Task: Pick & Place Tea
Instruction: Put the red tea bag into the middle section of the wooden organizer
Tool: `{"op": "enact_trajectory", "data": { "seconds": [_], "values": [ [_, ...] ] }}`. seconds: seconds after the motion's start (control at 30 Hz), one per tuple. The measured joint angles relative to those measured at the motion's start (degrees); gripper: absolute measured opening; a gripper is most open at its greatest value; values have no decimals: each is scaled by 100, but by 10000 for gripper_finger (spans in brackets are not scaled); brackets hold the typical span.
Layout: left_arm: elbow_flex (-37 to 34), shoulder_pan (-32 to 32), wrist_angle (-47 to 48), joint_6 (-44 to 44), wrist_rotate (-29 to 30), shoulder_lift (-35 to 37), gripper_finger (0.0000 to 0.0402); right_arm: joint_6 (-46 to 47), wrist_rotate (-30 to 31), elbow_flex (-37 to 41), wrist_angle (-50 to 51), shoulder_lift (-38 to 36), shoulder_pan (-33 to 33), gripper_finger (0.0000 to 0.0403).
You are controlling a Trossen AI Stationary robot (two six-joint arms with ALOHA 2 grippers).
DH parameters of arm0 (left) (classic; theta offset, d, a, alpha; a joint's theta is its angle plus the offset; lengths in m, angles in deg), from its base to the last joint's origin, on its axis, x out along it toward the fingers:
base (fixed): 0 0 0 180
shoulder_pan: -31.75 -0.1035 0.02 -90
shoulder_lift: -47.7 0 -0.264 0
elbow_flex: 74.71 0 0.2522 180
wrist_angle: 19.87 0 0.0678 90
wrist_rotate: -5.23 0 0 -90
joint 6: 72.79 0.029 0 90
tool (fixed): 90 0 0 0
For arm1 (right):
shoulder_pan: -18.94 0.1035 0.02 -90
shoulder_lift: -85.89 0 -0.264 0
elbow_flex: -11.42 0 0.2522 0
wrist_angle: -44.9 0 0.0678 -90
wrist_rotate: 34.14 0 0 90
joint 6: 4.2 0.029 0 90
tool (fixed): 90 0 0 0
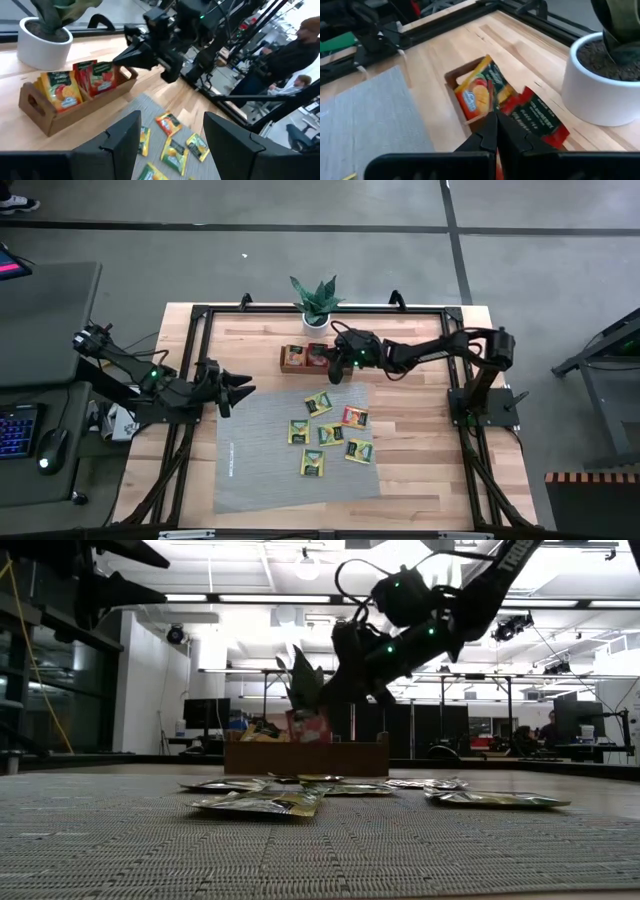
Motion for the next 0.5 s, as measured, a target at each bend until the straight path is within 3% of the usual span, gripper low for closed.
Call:
{"op": "enact_trajectory", "data": {
  "seconds": [0.5],
  "values": [
    [0,0,-35,-15,22,-2,214,123,-197,0,-106,82,-351,0]
  ]
}}
